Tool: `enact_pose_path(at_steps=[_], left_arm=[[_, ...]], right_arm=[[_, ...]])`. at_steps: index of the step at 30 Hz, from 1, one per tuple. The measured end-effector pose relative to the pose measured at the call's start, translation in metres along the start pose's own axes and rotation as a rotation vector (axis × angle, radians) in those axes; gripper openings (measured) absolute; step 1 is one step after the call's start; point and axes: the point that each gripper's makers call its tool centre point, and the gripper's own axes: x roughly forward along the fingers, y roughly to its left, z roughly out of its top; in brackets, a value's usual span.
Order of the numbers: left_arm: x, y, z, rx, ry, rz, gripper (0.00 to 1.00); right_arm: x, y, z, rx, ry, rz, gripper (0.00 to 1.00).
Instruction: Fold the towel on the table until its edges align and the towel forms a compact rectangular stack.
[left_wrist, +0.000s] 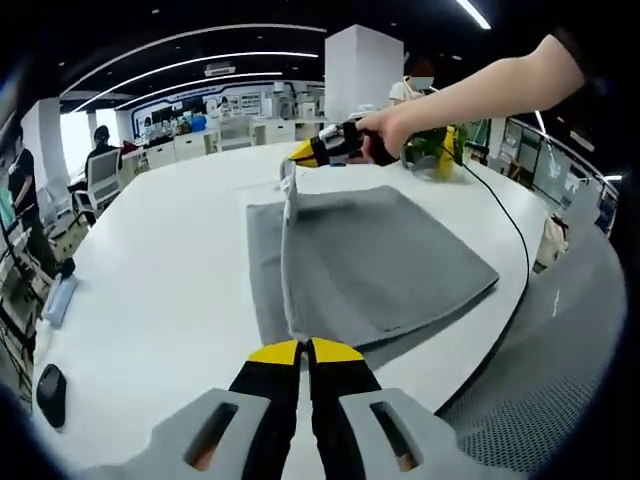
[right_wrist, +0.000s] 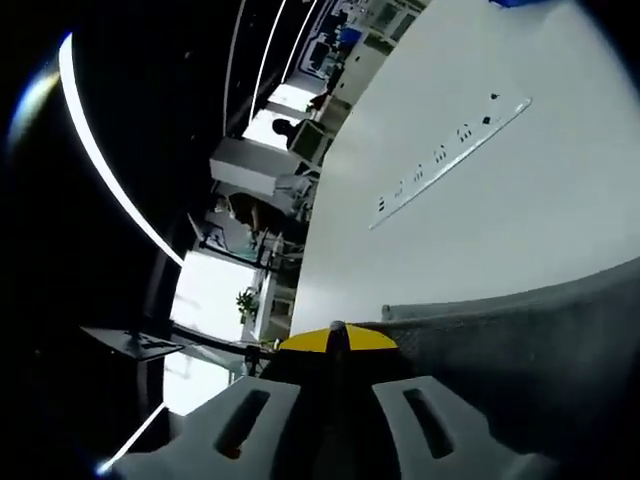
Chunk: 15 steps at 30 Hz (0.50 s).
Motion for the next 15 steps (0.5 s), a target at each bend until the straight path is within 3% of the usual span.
enact_pose_path(at_steps=[5, 10, 15], left_arm=[[-0.003, 0.012, 0.0, 0.037, -0.021, 0.064, 0.08], [-0.006, 0.018, -0.001, -0.015, -0.032, 0.074, 0.12], [-0.009, 0.014, 0.009, -0.04, -0.061, 0.054, 0.13]], right_arm=[[-0.002, 0.005, 0.007, 0.022, -0.034, 0.038, 0.04], [-0.016, -0.003, 0.016, 0.021, -0.042, 0.023, 0.03], [-0.031, -0.012, 0.019, 0.03, -0.053, 0.015, 0.03]])
